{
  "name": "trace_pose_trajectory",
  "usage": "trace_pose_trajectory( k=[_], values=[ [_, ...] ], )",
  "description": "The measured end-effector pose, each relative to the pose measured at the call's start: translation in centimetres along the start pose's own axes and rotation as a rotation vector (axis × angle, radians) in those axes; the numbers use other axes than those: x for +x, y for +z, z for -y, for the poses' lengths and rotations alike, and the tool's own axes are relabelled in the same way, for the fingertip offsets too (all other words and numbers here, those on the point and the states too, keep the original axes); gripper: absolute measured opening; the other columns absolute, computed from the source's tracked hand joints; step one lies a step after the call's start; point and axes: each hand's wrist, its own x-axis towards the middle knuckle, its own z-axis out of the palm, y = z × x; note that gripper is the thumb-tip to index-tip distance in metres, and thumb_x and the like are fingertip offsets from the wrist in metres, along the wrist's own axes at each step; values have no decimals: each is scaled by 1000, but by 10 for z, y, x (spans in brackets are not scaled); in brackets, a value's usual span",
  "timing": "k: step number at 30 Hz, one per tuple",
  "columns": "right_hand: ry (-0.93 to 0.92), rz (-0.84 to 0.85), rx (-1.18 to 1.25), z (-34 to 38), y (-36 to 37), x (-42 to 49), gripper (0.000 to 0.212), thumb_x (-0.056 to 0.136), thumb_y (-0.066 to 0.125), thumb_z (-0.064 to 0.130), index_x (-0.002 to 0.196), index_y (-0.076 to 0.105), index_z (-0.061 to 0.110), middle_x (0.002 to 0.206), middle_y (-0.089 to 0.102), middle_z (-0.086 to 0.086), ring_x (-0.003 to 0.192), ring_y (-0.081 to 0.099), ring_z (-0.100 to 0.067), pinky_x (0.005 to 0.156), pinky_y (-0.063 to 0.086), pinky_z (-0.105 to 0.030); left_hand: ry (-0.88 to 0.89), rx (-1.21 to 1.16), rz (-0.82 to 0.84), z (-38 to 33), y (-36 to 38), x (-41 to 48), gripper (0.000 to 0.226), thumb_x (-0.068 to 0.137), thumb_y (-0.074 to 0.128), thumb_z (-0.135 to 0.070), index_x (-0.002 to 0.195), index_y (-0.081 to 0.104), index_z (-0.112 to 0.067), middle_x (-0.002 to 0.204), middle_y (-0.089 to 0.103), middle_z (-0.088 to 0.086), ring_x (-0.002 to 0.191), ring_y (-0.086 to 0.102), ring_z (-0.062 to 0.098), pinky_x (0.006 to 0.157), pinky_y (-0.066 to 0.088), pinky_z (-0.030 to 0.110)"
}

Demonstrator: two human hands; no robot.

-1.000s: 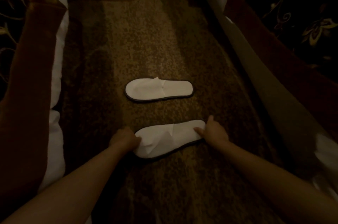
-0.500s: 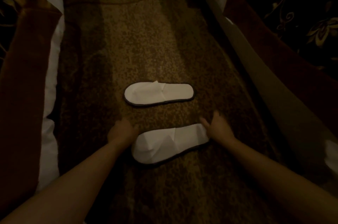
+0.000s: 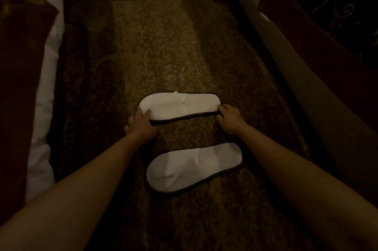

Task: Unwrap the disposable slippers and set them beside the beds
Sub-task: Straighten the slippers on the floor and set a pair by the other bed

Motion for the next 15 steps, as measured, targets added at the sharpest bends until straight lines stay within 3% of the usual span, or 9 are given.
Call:
trace_pose_trajectory(
  k=[8, 12, 15],
  values=[
    [-15, 1, 57, -2, 1, -2, 56, 99, 34, 22, 150, 12, 16, 159, 9, -8, 144, 9, -33, 118, 12, -43, 20, -124, -15, -5, -4, -8, 69, 91, 51, -28, 150, 17, -19, 159, 2, 13, 144, 6, 37, 117, 19, 46],
    [-74, -145, 177, -10, 9, -37, 51, 95, 44, 13, 145, 30, 10, 149, 34, -14, 134, 33, -32, 114, 27, -39, -8, -165, -86, 2, 4, -41, 71, 83, 60, -29, 145, 27, -17, 148, 25, 18, 136, 23, 38, 109, 31, 45],
    [18, -179, 92, -17, 22, -68, 40, 93, 50, 19, 131, 45, 7, 133, 48, -18, 120, 45, -31, 100, 38, -37, -58, -68, 40, 4, 18, -69, 85, 77, 68, -45, 143, 25, -13, 146, 25, 17, 134, 29, 39, 106, 37, 44]
  ],
)
